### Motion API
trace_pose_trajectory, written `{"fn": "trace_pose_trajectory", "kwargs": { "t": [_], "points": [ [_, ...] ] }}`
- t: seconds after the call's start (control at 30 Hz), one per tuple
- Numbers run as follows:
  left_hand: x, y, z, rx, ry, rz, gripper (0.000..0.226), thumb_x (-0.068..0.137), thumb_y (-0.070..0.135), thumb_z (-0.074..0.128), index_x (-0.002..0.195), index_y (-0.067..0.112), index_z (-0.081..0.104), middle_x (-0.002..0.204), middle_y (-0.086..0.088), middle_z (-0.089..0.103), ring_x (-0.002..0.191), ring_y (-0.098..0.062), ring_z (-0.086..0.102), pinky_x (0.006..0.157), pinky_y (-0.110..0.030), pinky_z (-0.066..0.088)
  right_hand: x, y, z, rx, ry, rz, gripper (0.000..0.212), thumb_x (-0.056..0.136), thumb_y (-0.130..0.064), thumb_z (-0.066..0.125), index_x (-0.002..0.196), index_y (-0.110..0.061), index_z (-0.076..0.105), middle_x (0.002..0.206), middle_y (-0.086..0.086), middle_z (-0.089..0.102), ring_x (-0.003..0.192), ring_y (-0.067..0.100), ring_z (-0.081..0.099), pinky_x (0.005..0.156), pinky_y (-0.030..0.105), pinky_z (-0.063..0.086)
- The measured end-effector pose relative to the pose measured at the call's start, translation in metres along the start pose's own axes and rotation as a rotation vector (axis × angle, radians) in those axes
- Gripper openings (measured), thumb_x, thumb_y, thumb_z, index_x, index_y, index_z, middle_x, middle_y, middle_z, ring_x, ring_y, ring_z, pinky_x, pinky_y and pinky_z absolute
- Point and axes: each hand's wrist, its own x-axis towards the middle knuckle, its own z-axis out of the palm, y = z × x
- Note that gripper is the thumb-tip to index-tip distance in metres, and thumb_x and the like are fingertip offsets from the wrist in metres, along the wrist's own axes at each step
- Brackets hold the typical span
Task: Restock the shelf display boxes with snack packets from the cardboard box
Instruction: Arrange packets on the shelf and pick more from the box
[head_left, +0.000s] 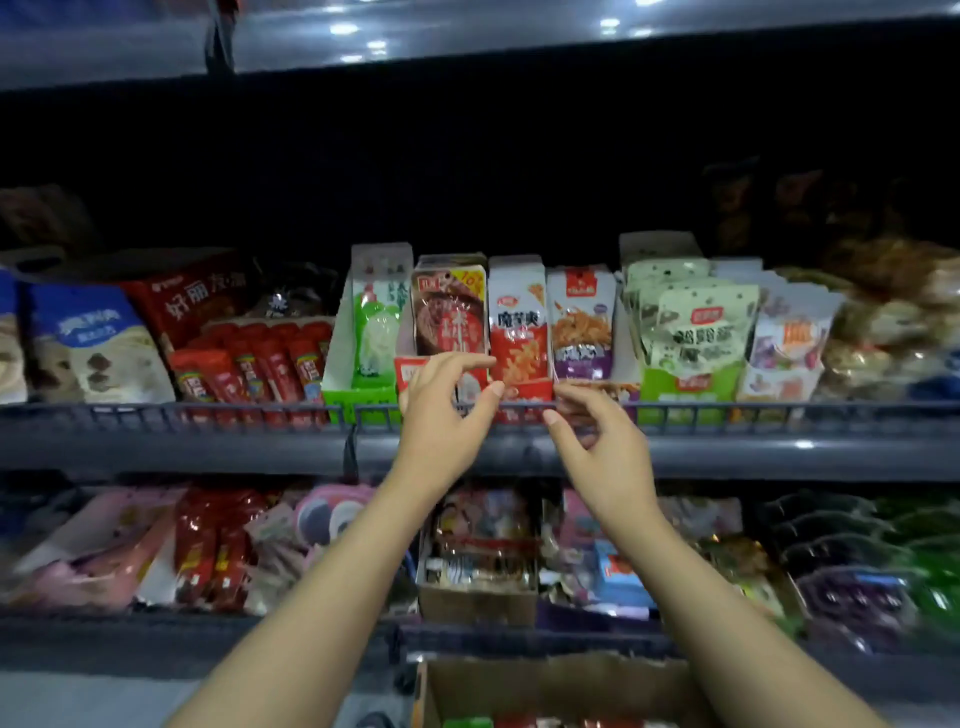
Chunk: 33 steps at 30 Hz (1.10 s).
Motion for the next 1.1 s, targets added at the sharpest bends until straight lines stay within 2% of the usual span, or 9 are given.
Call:
{"fn": "trace_pose_trajectory", "kwargs": {
  "t": [0.13, 0.3, 0.37, 0.43, 0.57, 0.7, 0.83, 0.97, 1.1],
  "points": [
    [-0.064, -0.003, 0.032, -0.054, -0.080, -0.095, 0.016, 0.090, 0.031, 0.058, 0.105, 0.036, 0.058, 0.112, 0.016, 0.054, 0.113, -0.003, 0.046, 0.104, -0.042, 0.036, -0.052, 0.032, -0.012, 0.018, -0.018, 0.091, 0.027, 0.087, -0.027, 0.062, 0.114, -0.023, 0.062, 0.101, -0.006, 0.062, 0.096, 0.014, 0.060, 0.088, 0.034, 0.050],
    [-0.141, -0.033, 0.078, -0.089, -0.174, -0.271, 0.016, 0.090, 0.023, 0.060, 0.105, 0.027, 0.063, 0.109, 0.005, 0.057, 0.109, -0.013, 0.052, 0.097, -0.030, 0.041, -0.121, 0.089, -0.011, -0.025, -0.060, 0.210, 0.023, 0.087, -0.019, 0.064, 0.110, -0.018, 0.065, 0.090, -0.011, 0.059, 0.083, 0.003, 0.058, 0.078, 0.014, 0.047],
    [-0.167, -0.048, 0.095, -0.104, -0.225, -0.358, 0.015, 0.089, 0.029, 0.058, 0.103, 0.030, 0.062, 0.111, 0.006, 0.058, 0.110, -0.013, 0.053, 0.097, -0.030, 0.041, -0.147, 0.112, -0.006, -0.059, -0.093, 0.282, 0.023, 0.088, -0.022, 0.063, 0.111, -0.021, 0.064, 0.091, -0.012, 0.058, 0.081, 0.002, 0.056, 0.073, 0.007, 0.042],
    [-0.191, -0.065, 0.111, -0.123, -0.277, -0.453, 0.014, 0.090, 0.034, 0.056, 0.103, 0.032, 0.059, 0.111, 0.006, 0.058, 0.108, -0.013, 0.054, 0.094, -0.030, 0.042, -0.170, 0.138, 0.001, -0.094, -0.131, 0.352, 0.025, 0.087, -0.024, 0.064, 0.112, -0.020, 0.065, 0.094, -0.005, 0.061, 0.085, 0.008, 0.059, 0.076, 0.014, 0.046],
    [-0.238, -0.099, 0.139, -0.151, -0.366, -0.654, 0.012, 0.091, 0.024, 0.059, 0.102, 0.029, 0.059, 0.111, 0.002, 0.057, 0.101, -0.008, 0.057, 0.090, -0.024, 0.044, -0.209, 0.182, 0.019, -0.114, -0.219, 0.490, 0.025, 0.086, -0.023, 0.065, 0.110, -0.016, 0.066, 0.092, 0.002, 0.063, 0.087, 0.018, 0.061, 0.082, 0.036, 0.051],
    [-0.279, -0.136, 0.162, -0.135, -0.406, -0.809, 0.015, 0.089, 0.018, 0.062, 0.103, 0.018, 0.064, 0.108, -0.003, 0.063, 0.097, -0.012, 0.061, 0.088, -0.028, 0.049, -0.242, 0.221, 0.036, -0.160, -0.325, 0.647, 0.024, 0.087, -0.021, 0.064, 0.110, -0.016, 0.066, 0.097, 0.003, 0.068, 0.090, 0.017, 0.063, 0.079, 0.027, 0.047],
    [-0.314, -0.165, 0.180, -0.075, -0.488, -0.940, 0.009, 0.088, 0.021, 0.062, 0.097, 0.020, 0.064, 0.105, -0.003, 0.067, 0.096, -0.018, 0.061, 0.089, -0.037, 0.050, -0.267, 0.254, 0.049, -0.176, -0.423, 0.800, 0.028, 0.088, -0.022, 0.063, 0.114, -0.011, 0.064, 0.105, 0.006, 0.067, 0.091, 0.017, 0.060, 0.075, 0.026, 0.046],
    [-0.343, -0.183, 0.183, -0.048, -0.599, -1.079, 0.016, 0.093, 0.021, 0.056, 0.107, 0.020, 0.063, 0.107, -0.001, 0.066, 0.093, -0.019, 0.064, 0.085, -0.039, 0.054, -0.286, 0.278, 0.058, -0.190, -0.512, 0.948, 0.032, 0.091, -0.024, 0.059, 0.121, -0.013, 0.059, 0.118, 0.003, 0.064, 0.084, 0.012, 0.059, 0.066, 0.023, 0.047],
    [-0.369, -0.198, 0.187, -0.008, -0.696, -1.052, 0.025, 0.093, 0.014, 0.056, 0.117, 0.015, 0.063, 0.116, -0.004, 0.064, 0.104, -0.021, 0.061, 0.093, -0.041, 0.050, -0.300, 0.298, 0.070, -0.174, -0.590, 1.034, 0.032, 0.091, -0.024, 0.060, 0.121, -0.014, 0.061, 0.124, 0.004, 0.062, 0.106, 0.020, 0.061, 0.087, 0.035, 0.052]
  ]
}}
